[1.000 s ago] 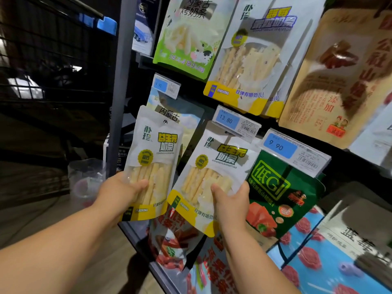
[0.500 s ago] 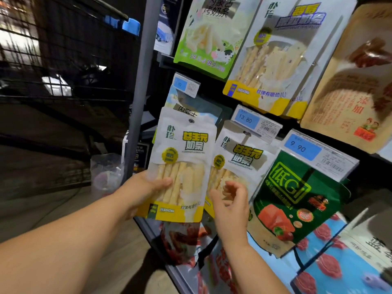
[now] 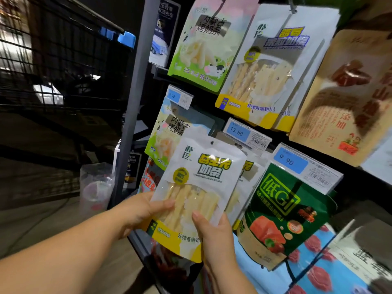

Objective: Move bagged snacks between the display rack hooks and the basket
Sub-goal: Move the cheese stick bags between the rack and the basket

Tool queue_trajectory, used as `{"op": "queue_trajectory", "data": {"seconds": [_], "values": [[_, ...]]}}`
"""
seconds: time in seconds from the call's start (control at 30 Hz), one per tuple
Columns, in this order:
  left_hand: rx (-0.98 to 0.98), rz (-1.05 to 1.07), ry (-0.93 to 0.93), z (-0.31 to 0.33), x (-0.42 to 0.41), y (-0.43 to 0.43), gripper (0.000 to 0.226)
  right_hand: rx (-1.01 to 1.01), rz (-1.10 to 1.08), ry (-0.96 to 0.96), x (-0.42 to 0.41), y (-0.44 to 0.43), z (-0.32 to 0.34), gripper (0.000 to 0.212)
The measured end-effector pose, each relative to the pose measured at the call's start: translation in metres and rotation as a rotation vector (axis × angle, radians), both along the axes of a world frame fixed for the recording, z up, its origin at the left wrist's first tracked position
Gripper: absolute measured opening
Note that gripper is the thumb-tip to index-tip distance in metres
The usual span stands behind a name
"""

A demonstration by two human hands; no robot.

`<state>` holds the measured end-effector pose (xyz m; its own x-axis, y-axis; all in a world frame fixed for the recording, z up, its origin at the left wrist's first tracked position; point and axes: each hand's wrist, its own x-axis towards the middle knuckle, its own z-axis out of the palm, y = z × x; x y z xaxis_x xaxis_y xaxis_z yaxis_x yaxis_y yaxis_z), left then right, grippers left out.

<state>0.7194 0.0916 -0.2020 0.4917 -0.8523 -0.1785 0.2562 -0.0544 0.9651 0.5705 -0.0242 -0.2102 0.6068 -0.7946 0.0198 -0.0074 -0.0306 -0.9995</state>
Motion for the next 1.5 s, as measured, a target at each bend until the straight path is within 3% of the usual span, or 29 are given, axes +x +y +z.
{"op": "queue_trajectory", "data": {"seconds": [0.07, 0.1, 0.17, 0.23, 0.3, 0.6, 0.77, 0.83, 0.9, 0.97, 1.17, 1.3, 1.4, 1.5], "values": [[0.045, 0.015, -0.019, 0.001, -0.004, -0.005, 0.060, -0.012, -0.063, -0.009, 0.000, -0.003, -0.005, 0.122], [0.083, 0.029, -0.042, 0.000, -0.005, -0.007, 0.047, -0.016, -0.084, -0.013, -0.002, -0.001, 0.000, 0.119], [0.147, 0.055, -0.068, -0.004, -0.003, -0.012, 0.042, -0.021, -0.108, -0.058, -0.005, -0.002, 0.009, 0.085], [0.165, 0.064, -0.064, -0.007, -0.001, -0.016, 0.052, -0.033, -0.107, -0.100, -0.008, -0.006, 0.012, 0.043], [0.159, 0.086, -0.062, -0.008, -0.002, -0.021, 0.049, -0.038, -0.121, -0.117, -0.009, -0.011, 0.012, 0.033], [0.120, 0.177, -0.057, -0.018, -0.007, -0.048, 0.037, -0.108, -0.167, -0.090, -0.009, -0.023, 0.019, 0.028], [0.149, 0.284, -0.138, -0.028, -0.007, -0.069, 0.059, -0.208, -0.182, 0.118, -0.009, -0.042, 0.020, 0.021], [0.113, 0.362, -0.108, -0.025, -0.012, -0.080, 0.055, -0.248, -0.178, 0.199, -0.012, -0.050, 0.017, 0.015], [0.065, 0.421, -0.080, -0.023, -0.016, -0.092, 0.054, -0.273, -0.190, 0.233, -0.015, -0.058, 0.010, 0.025], [0.030, 0.436, -0.087, -0.023, -0.019, -0.102, 0.067, -0.280, -0.221, 0.303, -0.020, -0.064, 0.006, 0.039], [0.101, 0.602, -0.247, -0.026, -0.023, -0.118, 0.074, -0.280, -0.270, 0.380, -0.045, -0.067, 0.002, 0.023], [0.120, 0.705, -0.543, -0.012, -0.046, -0.116, 0.065, -0.217, -0.289, 0.339, -0.065, -0.065, 0.003, 0.022], [0.000, 0.653, -0.693, 0.001, -0.071, -0.119, 0.049, -0.193, -0.300, 0.301, -0.088, -0.062, 0.013, 0.024], [-0.146, 0.484, -0.619, 0.017, -0.113, -0.122, 0.049, -0.250, -0.334, 0.322, -0.120, -0.057, 0.031, 0.025]]}}
